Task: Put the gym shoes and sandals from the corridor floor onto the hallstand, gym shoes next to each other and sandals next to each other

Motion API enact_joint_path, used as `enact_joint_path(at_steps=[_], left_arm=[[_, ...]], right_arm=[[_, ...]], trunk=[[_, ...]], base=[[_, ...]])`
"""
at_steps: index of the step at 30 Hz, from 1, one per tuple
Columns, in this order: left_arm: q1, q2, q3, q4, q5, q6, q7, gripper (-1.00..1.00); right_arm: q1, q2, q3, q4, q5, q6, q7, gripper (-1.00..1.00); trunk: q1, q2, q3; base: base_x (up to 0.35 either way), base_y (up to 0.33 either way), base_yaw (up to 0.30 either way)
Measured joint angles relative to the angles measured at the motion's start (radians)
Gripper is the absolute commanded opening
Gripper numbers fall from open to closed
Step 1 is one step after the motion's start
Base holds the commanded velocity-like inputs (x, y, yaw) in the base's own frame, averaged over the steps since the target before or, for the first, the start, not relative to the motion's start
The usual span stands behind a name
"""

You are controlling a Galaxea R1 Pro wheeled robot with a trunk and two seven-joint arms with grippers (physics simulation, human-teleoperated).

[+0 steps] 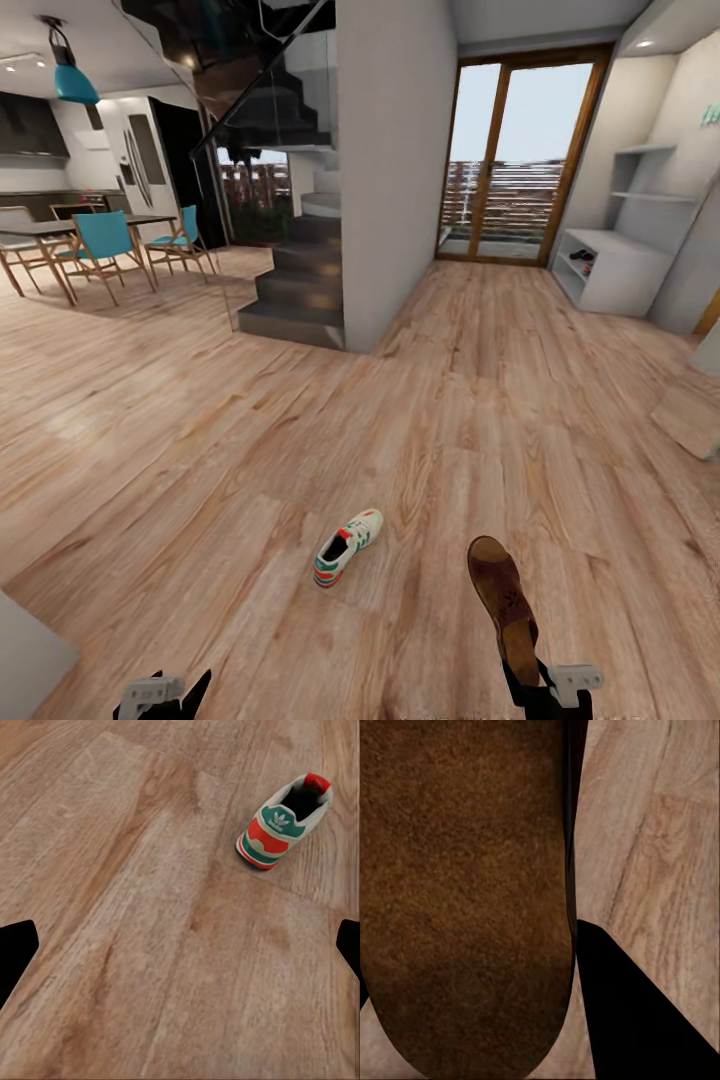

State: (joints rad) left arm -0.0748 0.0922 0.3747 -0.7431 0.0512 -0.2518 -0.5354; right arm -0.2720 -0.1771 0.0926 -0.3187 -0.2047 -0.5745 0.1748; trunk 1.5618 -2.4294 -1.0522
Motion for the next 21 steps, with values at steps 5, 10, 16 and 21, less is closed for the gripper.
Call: enact_joint_path(at_steps=[5, 10, 16, 21], left_arm=[[0.0, 0.0, 0.0, 0.0, 0.0, 0.0, 0.0, 1.0], [0.0, 0.0, 0.0, -0.001, 0.0, 0.001, -0.001, 1.0], [0.0, 0.002, 0.0, -0.001, 0.005, 0.001, 0.0, 1.0], [0.0, 0.003, 0.001, -0.001, 0.006, 0.002, 0.0, 1.0]], right_arm=[[0.0, 0.0, 0.0, 0.0, 0.0, 0.0, 0.0, -1.0], [0.0, 0.0, 0.0, 0.0, 0.0, 0.0, 0.0, -1.0], [0.0, 0.0, 0.0, 0.0, 0.0, 0.0, 0.0, -1.0], [0.0, 0.0, 0.0, 0.0, 0.0, 0.0, 0.0, -1.0]], trunk=[[0.0, 0.0, -0.002], [0.0, 0.0, -0.005], [0.0, 0.0, -0.007], [0.0, 0.0, -0.01]], base=[[-0.051, 0.074, -0.287], [-0.141, 0.253, -0.287], [-0.149, 0.276, -0.287], [-0.066, 0.291, -0.287]])
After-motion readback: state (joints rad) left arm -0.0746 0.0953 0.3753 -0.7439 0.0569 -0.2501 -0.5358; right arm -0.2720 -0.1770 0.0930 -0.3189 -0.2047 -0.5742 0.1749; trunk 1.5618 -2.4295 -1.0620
